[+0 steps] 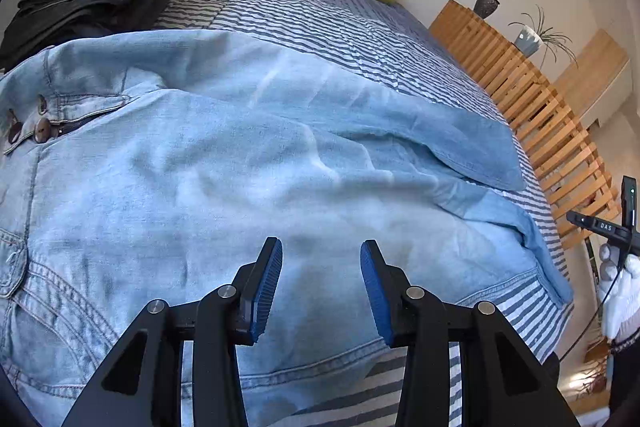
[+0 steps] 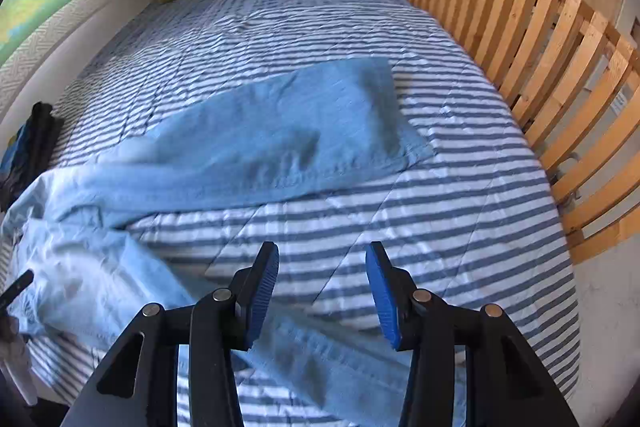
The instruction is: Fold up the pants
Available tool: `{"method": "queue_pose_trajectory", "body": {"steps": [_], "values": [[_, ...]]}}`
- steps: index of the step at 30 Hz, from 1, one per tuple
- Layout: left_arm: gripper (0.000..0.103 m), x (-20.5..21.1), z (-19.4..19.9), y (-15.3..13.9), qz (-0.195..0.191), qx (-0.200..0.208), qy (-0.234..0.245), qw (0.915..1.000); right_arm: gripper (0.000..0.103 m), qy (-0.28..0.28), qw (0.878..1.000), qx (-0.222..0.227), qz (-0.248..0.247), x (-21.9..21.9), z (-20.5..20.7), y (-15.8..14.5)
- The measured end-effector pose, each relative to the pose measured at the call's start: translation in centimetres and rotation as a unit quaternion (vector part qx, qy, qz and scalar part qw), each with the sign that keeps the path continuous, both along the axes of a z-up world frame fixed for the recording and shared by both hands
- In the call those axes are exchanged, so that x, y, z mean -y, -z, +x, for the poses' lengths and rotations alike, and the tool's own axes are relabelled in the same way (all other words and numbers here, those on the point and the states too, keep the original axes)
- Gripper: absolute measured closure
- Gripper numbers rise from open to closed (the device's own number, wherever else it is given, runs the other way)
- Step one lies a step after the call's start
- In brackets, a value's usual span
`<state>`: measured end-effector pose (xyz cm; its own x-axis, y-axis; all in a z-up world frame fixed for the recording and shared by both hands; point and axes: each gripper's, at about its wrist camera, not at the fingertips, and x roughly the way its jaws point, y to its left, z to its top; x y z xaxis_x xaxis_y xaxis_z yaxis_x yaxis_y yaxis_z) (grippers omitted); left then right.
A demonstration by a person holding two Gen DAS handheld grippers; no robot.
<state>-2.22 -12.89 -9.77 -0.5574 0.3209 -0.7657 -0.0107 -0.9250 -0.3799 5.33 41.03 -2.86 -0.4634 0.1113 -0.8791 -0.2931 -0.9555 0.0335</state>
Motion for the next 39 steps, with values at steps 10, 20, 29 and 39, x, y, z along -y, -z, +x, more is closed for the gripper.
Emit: {"method": "queue_pose_trajectory", "body": {"steps": [10,20,29,39], "values": [[0.045,10.3,11.1,-3.7,-0.017,-0.019,-0.135,0.9905,0.060,-0.136,0.990,0.014,-0.023,10.0,2.4,2.4],[0.035,23.2,18.2,-4.8,-0.025,-0.013,-0.240,0.9704,0.059,-0.305,0.952,0.011,-0.007,25.7,-1.0,2.9],[0.036,24.7,16.6,-1.7,0.035,0.028,-0.209,0.9770,0.053,-0.421,0.905,0.005,-0.064,38.6,-4.4,1.4],[0.095,22.9,16.3,-2.5,0.026,0.015,-0.181,0.9830,0.049,-0.535,0.839,0.027,0.091,47.1,1.1,9.6]]}}
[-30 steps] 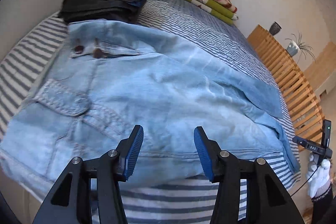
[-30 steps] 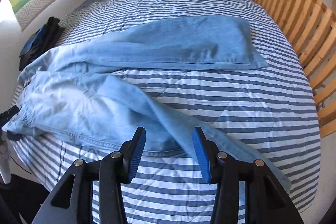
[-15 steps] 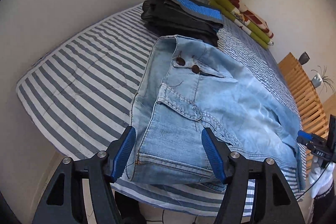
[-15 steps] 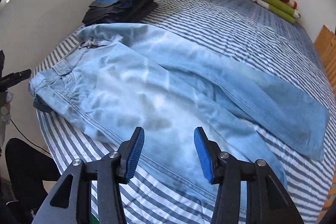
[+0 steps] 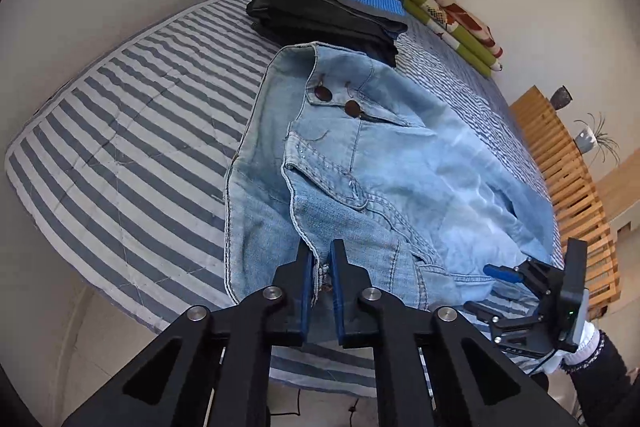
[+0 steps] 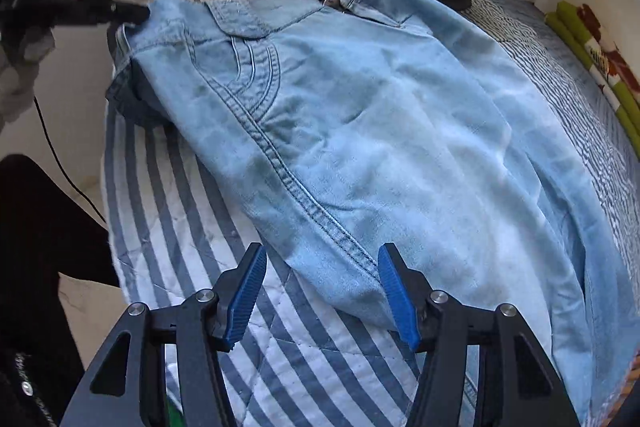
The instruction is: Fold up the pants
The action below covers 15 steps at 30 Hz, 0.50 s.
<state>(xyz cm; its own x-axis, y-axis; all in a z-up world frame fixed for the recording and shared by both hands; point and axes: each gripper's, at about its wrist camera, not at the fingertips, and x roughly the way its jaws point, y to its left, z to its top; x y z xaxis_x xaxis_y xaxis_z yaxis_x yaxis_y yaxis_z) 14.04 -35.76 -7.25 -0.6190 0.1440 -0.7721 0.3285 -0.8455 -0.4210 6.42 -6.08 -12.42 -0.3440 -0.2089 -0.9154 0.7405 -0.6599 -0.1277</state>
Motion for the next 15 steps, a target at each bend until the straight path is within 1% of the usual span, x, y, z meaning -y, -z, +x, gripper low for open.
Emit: {"method": "queue_pose_trajectory", "body": {"steps": [2,3,5,7,9,10,13,14,15], "values": [[0.097,0.0,0.0,-1.0,-0.008,-0.012,-0.001,0.9999,0.049,0.001,0.999,-0.029,0.034,0.1,-0.2,1.1],[0.097,0.1,0.0,-1.5,-0.008,-0.018,-0.002,0.9998,0.049,0.006,0.999,-0.031,0.037,-0.1,-0.5,1.3],[0.098,0.5,0.1,-2.8,-0.004,-0.033,-0.003,0.9994,0.049,0.016,1.000,-0.006,0.014,-1.1,-1.3,1.0],[0.098,0.8,0.3,-4.0,-0.011,-0.044,-0.005,0.9990,0.049,0.021,0.999,0.025,-0.027,-2.6,-2.1,0.1],[0.098,1.0,0.6,-4.7,-0.008,-0.050,0.000,0.9987,0.046,0.026,0.998,0.041,-0.048,-3.6,-2.7,-0.7],[0.098,1.0,0.7,-4.7,-0.007,-0.049,0.001,0.9988,0.043,0.025,0.998,0.036,-0.043,-4.0,-2.9,-0.8],[0.098,0.8,0.8,-4.0,-0.018,-0.033,0.005,0.9993,0.043,0.017,0.999,0.030,-0.011,-4.3,-3.2,0.0],[0.098,0.8,0.6,-3.6,-0.023,-0.025,0.002,0.9994,0.044,0.019,0.999,0.031,-0.006,-4.4,-3.3,0.5],[0.098,0.8,0.3,-3.3,-0.024,-0.019,0.001,0.9995,0.048,0.021,0.999,0.035,-0.004,-4.4,-3.4,0.8]]}}
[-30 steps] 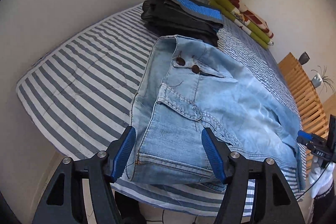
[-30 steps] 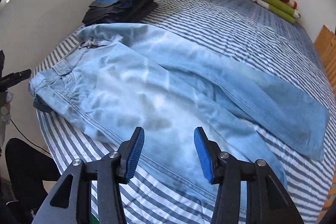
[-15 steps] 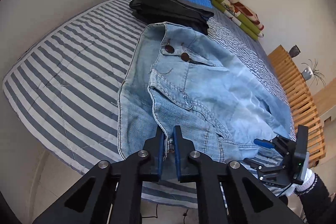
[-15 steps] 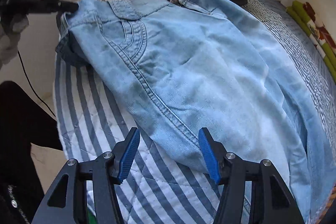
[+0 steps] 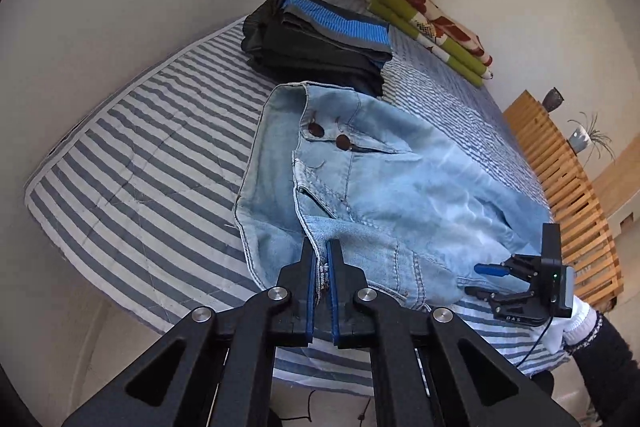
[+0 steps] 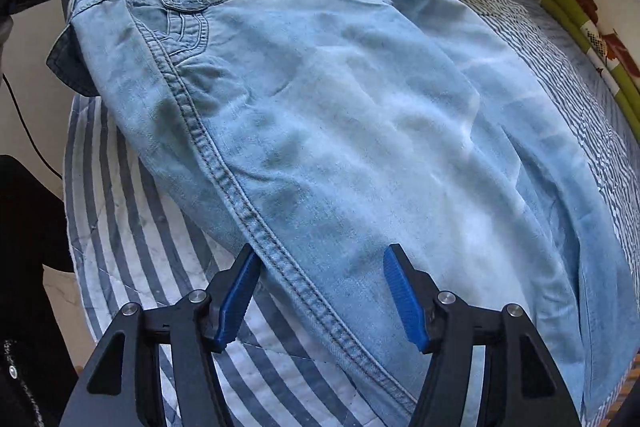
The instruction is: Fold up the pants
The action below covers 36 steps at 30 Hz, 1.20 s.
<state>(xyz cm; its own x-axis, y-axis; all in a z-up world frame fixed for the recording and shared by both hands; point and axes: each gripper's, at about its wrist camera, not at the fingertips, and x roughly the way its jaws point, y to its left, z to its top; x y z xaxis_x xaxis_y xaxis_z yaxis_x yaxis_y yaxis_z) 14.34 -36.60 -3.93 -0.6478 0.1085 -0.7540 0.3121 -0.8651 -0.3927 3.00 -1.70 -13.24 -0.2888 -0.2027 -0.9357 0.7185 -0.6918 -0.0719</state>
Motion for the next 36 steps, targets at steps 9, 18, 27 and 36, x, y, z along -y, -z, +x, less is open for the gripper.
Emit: {"method": "queue_pose_trajectory", "body": {"steps": [9,18,27,36], "values": [[0.098,0.5,-1.0,-6.3,-0.037,-0.067,0.008,0.9970,0.100,0.068,0.993,-0.059,-0.072,-1.7,-0.9,-8.9],[0.092,-0.2,7.0,0.7,-0.001,0.039,0.043,0.9983,0.100,-0.027,0.994,-0.001,-0.105,0.0,7.2,-11.0],[0.072,0.3,6.3,-0.1,0.020,0.008,0.030,0.9993,0.085,-0.076,0.996,0.053,-0.017,2.4,8.5,-7.0],[0.053,-1.7,3.0,4.4,0.021,0.078,0.070,0.9942,0.060,-0.023,0.994,0.019,-0.103,7.5,-1.6,-15.6]]}}
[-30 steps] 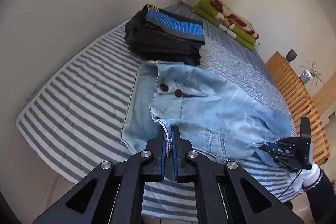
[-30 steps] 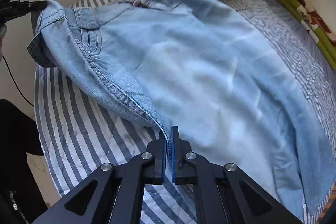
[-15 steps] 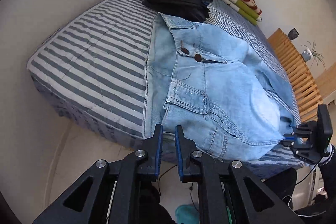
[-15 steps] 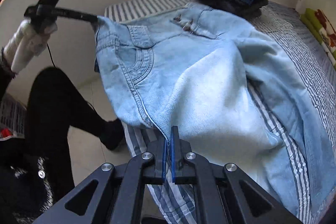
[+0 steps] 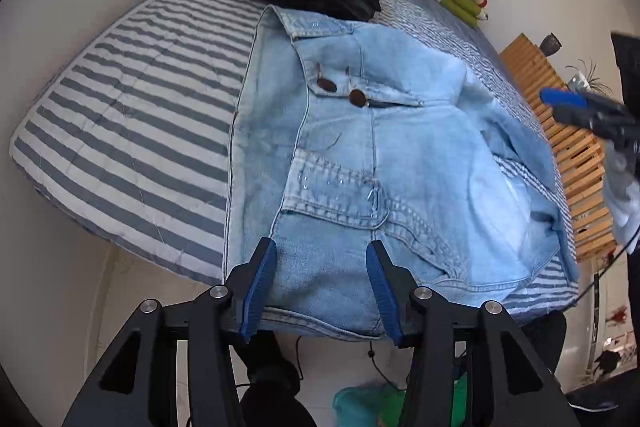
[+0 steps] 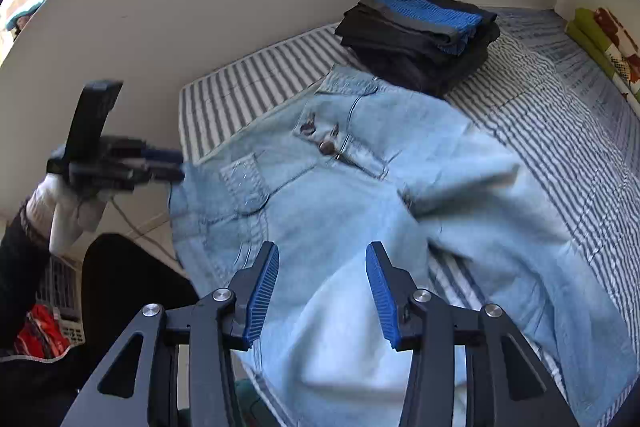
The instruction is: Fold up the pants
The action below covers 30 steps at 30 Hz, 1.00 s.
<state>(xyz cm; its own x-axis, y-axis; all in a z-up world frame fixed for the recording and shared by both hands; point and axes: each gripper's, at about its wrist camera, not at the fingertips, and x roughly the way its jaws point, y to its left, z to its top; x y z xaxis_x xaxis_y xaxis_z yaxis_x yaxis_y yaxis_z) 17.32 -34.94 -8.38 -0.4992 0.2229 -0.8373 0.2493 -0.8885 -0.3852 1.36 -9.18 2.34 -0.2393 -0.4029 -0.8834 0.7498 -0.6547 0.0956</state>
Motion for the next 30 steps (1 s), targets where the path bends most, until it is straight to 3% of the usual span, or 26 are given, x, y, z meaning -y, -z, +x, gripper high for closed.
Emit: {"method": "queue_pose_trajectory", "body": {"steps": [2,5,7,12,17,19,21,23,24,26,28,30], "values": [[0.053,0.1,0.7,0.7,0.019,-0.005,0.000,0.9998,0.051,0.009,1.000,-0.006,0.006,3.4,-2.6,0.3],[0.055,0.0,1.5,1.5,0.040,-0.013,0.006,0.9991,0.050,0.024,1.000,0.004,0.015,8.7,-6.6,2.5],[0.075,-0.2,1.8,1.9,0.043,-0.012,0.016,0.9989,0.050,0.033,0.999,0.015,0.026,12.4,-8.8,4.7],[0.083,-0.8,2.4,2.6,0.065,-0.019,0.031,0.9972,0.050,0.053,0.996,0.037,0.054,19.6,-12.1,9.7],[0.090,-1.5,2.5,2.8,0.053,-0.020,0.040,0.9976,0.050,0.089,0.989,0.015,0.117,22.9,-13.9,13.3],[0.098,-1.6,2.6,2.6,0.042,-0.022,0.038,0.9981,0.050,0.089,0.986,0.011,0.140,23.3,-14.4,14.4],[0.099,-1.4,3.1,2.1,0.031,-0.029,0.038,0.9984,0.059,0.089,0.984,0.004,0.157,23.5,-14.5,15.0],[0.099,-1.0,3.6,1.3,0.017,-0.040,0.030,0.9986,0.097,0.082,0.984,0.014,0.156,23.3,-14.5,15.2],[0.098,-0.7,3.8,0.9,0.000,-0.046,0.024,0.9987,0.098,0.083,0.985,0.019,0.152,23.1,-14.4,15.1],[0.076,0.1,3.9,0.2,-0.015,-0.047,0.015,0.9987,0.098,0.082,0.985,0.009,0.150,23.0,-14.2,14.7],[0.035,0.8,3.6,-0.3,-0.029,-0.050,0.012,0.9983,0.098,0.086,0.986,0.011,0.142,22.7,-14.1,14.4],[0.033,1.4,2.8,-0.3,-0.041,-0.046,0.013,0.9980,0.100,0.087,0.987,0.008,0.135,22.6,-13.9,13.9]]}}
